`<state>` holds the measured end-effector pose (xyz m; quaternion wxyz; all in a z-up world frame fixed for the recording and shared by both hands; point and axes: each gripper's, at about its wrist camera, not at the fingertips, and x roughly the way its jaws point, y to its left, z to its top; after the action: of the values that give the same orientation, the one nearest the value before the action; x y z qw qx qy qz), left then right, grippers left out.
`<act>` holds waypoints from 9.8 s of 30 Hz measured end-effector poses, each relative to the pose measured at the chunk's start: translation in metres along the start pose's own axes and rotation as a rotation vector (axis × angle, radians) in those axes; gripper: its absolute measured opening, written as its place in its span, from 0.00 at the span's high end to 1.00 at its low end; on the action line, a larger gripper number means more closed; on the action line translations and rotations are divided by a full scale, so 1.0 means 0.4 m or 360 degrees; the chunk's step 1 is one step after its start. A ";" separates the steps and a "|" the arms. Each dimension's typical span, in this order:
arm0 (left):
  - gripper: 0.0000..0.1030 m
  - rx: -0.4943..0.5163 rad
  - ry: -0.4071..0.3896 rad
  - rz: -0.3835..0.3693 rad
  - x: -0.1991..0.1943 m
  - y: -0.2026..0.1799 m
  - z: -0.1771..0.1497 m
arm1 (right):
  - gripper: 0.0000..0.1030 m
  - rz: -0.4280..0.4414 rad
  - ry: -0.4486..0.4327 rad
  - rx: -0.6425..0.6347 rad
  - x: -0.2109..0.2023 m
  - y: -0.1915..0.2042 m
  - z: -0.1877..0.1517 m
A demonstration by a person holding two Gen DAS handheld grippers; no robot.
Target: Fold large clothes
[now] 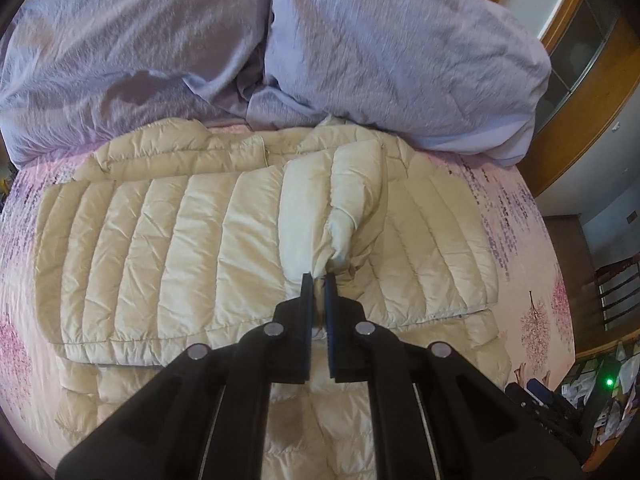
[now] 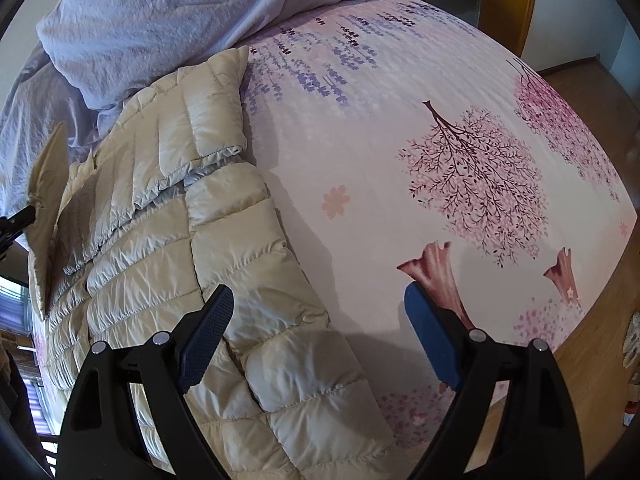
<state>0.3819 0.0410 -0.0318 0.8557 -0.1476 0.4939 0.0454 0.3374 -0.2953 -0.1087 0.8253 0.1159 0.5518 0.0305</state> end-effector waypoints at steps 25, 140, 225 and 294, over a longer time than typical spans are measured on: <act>0.44 0.0073 0.0001 0.0169 -0.064 0.123 -0.124 | 0.14 -0.0013 0.0049 -0.0116 0.007 0.032 0.003; 0.95 -0.0379 -0.0144 0.0468 -0.086 0.546 0.130 | 0.93 0.0194 -0.0230 -0.0474 0.066 0.366 0.492; 0.04 -0.0242 -0.0163 0.0736 0.011 0.537 0.003 | 0.09 -0.0040 -0.0084 -0.0319 0.219 0.276 0.463; 0.41 -0.0657 0.0042 0.0277 -0.176 0.690 -0.355 | 0.32 0.0025 -0.0057 -0.0382 -0.014 0.284 0.092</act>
<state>0.1663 0.2662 -0.0952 0.7937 -0.2770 0.4962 0.2171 0.3779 -0.1919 -0.0649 0.8427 0.0211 0.5284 0.1007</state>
